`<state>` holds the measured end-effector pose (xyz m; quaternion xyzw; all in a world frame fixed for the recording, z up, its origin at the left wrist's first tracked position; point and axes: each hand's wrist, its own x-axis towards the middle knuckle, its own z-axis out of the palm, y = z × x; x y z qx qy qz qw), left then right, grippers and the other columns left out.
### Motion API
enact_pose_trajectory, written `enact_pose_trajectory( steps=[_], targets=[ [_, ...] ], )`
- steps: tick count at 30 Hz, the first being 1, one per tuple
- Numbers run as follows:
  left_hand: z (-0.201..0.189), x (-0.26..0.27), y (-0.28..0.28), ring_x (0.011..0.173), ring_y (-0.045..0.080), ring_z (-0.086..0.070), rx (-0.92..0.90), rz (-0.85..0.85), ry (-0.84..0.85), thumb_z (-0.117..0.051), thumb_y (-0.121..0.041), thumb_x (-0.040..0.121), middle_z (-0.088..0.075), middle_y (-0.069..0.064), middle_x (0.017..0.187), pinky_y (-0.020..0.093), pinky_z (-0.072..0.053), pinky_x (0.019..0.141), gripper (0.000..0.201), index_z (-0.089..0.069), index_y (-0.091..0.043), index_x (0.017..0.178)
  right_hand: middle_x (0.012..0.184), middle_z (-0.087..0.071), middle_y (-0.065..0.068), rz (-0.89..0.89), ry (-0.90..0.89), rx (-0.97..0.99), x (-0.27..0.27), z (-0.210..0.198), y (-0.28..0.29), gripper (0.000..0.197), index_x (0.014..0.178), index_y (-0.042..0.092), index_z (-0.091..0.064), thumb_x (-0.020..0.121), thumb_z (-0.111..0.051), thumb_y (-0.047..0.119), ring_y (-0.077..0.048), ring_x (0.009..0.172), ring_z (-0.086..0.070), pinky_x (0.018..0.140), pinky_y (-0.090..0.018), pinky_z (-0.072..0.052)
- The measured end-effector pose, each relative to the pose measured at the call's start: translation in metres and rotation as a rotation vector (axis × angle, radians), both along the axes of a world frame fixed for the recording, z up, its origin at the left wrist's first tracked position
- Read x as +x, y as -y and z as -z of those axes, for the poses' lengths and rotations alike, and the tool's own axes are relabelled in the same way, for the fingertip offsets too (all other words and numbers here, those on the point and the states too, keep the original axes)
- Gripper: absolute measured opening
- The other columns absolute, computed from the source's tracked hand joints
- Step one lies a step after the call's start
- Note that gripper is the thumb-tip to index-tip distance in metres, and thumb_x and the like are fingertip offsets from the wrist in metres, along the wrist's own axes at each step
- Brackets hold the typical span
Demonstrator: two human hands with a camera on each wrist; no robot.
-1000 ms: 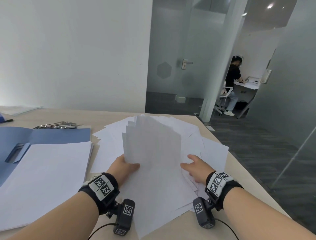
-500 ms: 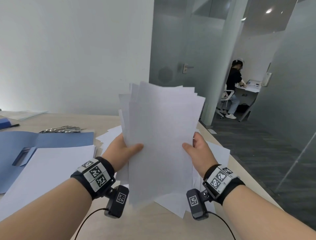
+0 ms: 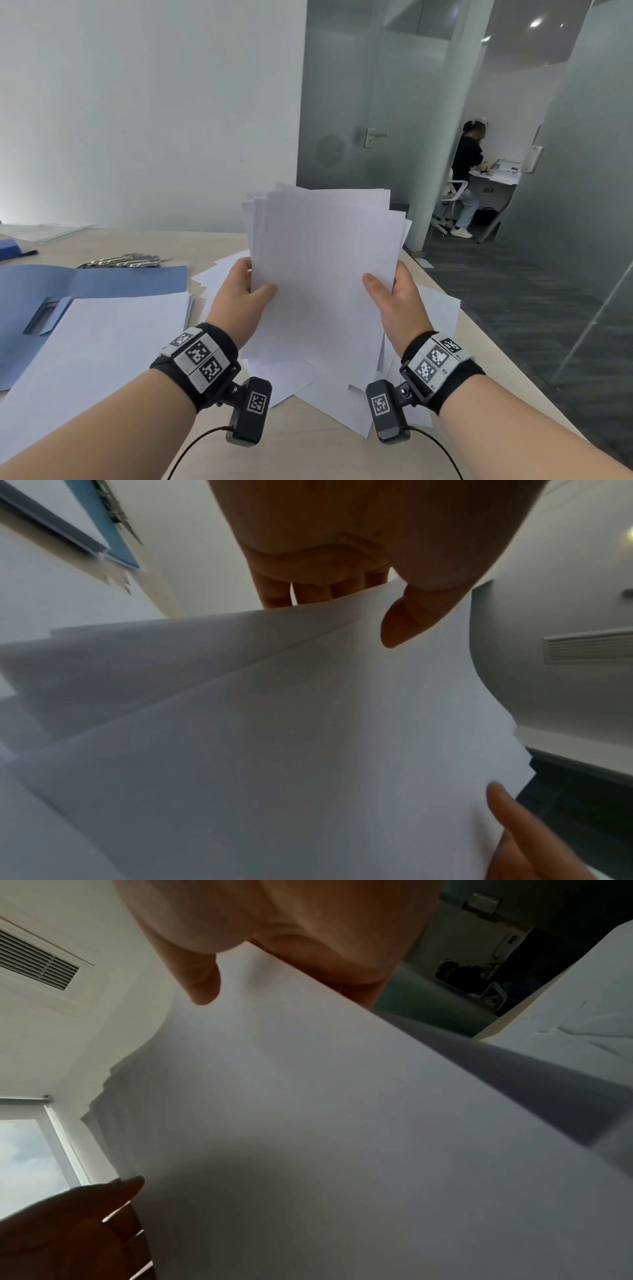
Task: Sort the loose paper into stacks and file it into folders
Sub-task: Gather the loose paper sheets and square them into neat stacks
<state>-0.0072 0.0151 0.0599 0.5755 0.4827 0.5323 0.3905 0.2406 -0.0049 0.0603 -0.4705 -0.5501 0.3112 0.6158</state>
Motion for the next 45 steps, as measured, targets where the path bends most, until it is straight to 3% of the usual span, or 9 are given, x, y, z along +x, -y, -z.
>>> enact_pose_trajectory(
  steps=[6,16,22,27,32,38,40,43,45],
  targets=[
    [0.013,-0.001,-0.001,0.11,0.014,-0.068,-0.016,0.03,-0.006,-0.065,-0.04,0.072,-0.071,-0.014,0.118,0.051,-0.053,0.1,0.054,-0.054,-0.041,0.125,0.114,-0.073,0.006,0.011,-0.045,0.011,0.003,0.005,0.0,0.03,0.122,0.023,-0.058,0.095,-0.069,0.018,-0.009,0.106,-0.07,0.093,-0.034,-0.054],
    [0.025,0.009,0.011,0.112,0.0,-0.06,-0.036,0.052,-0.054,-0.068,-0.024,0.086,-0.061,-0.021,0.123,0.033,-0.048,0.096,0.065,-0.04,-0.035,0.143,0.11,-0.076,0.002,-0.037,-0.14,-0.026,-0.001,0.016,-0.001,0.027,0.12,0.018,-0.064,0.093,-0.07,0.016,-0.015,0.102,-0.073,0.083,-0.028,-0.057],
    [0.035,0.011,0.011,0.108,0.005,-0.066,-0.086,0.089,0.012,-0.065,-0.029,0.074,-0.07,-0.015,0.118,0.038,-0.052,0.098,0.056,-0.053,-0.034,0.129,0.104,-0.078,-0.001,-0.056,-0.207,-0.121,-0.003,0.025,0.004,0.021,0.113,0.013,-0.071,0.092,-0.072,0.016,-0.017,0.097,-0.075,0.078,-0.026,-0.059],
    [0.027,0.013,0.009,0.101,0.007,-0.07,-0.058,0.08,0.043,-0.06,-0.031,0.076,-0.074,-0.017,0.107,0.036,-0.054,0.09,0.039,-0.063,-0.035,0.115,0.1,-0.079,-0.004,-0.025,-0.237,-0.153,-0.004,0.016,0.0,0.021,0.107,0.012,-0.074,0.091,-0.073,0.025,-0.022,0.095,-0.075,0.081,-0.036,-0.059],
    [0.032,0.002,0.009,0.108,0.015,-0.07,-0.067,0.078,0.081,-0.068,-0.027,0.071,-0.074,-0.009,0.115,0.052,-0.053,0.099,0.05,-0.062,-0.033,0.121,0.101,-0.079,-0.002,-0.082,-0.197,-0.14,-0.001,0.018,0.007,0.02,0.109,0.013,-0.073,0.092,-0.07,0.023,-0.018,0.095,-0.075,0.07,-0.021,-0.058],
    [-0.002,0.0,0.006,0.111,0.015,-0.068,0.061,0.09,0.104,-0.067,-0.018,0.075,-0.071,-0.009,0.12,0.048,-0.054,0.097,0.055,-0.056,-0.039,0.125,0.106,-0.078,-0.004,-0.072,-0.18,-0.074,-0.001,-0.002,0.004,0.036,0.111,0.013,-0.071,0.082,-0.073,0.034,-0.023,0.1,-0.074,0.085,-0.037,-0.059],
    [-0.017,0.003,0.004,0.109,0.012,-0.068,0.108,0.086,0.084,-0.066,-0.021,0.076,-0.071,-0.011,0.117,0.047,-0.055,0.096,0.05,-0.056,-0.042,0.121,0.108,-0.077,-0.003,-0.049,-0.156,-0.041,-0.002,-0.014,0.001,0.031,0.114,0.015,-0.07,0.088,-0.073,0.032,-0.022,0.101,-0.074,0.09,-0.041,-0.057],
    [-0.036,0.006,0.002,0.106,0.008,-0.068,0.155,0.086,0.064,-0.064,-0.023,0.076,-0.071,-0.012,0.113,0.045,-0.055,0.096,0.046,-0.056,-0.04,0.118,0.102,-0.078,-0.001,0.006,-0.15,0.006,-0.003,-0.032,-0.003,0.021,0.107,0.017,-0.071,0.094,-0.069,0.033,-0.019,0.096,-0.074,0.087,-0.04,-0.058],
    [-0.045,0.008,0.0,0.107,0.012,-0.068,0.18,0.102,0.06,-0.063,-0.023,0.078,-0.071,-0.008,0.114,0.047,-0.056,0.096,0.044,-0.058,-0.036,0.12,0.094,-0.078,-0.005,0.046,-0.157,0.039,-0.005,-0.047,-0.004,0.036,0.1,0.011,-0.072,0.092,-0.066,0.045,-0.021,0.087,-0.073,0.081,-0.039,-0.057]
  ],
)
